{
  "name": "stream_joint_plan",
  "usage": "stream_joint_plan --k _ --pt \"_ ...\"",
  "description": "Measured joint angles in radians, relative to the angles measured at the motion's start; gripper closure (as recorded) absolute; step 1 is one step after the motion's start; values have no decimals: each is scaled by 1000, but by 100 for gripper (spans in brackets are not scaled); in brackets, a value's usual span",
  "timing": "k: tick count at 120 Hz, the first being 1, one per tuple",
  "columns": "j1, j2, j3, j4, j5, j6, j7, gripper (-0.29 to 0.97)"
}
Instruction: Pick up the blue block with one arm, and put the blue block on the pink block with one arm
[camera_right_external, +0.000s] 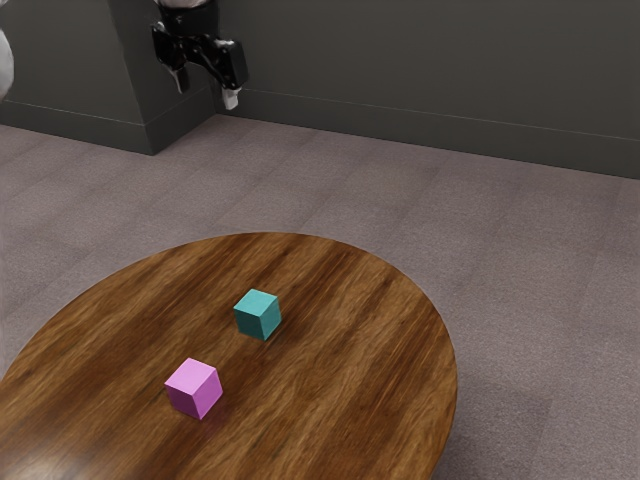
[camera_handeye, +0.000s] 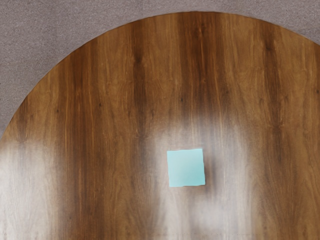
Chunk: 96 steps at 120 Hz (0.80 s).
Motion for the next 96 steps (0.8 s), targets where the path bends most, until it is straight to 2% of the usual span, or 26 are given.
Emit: stream_joint_plan --k 10,17,57,82,96 --pt "5 135 -1 0 26 39 -11 0" --pt "15 209 30 -42 -18 88 -11 0" --pt "44 408 75 -115 -154 278 -14 0" --pt "50 424 76 -225 -200 404 -4 0" --pt "51 284 72 -473 -202 513 13 0"
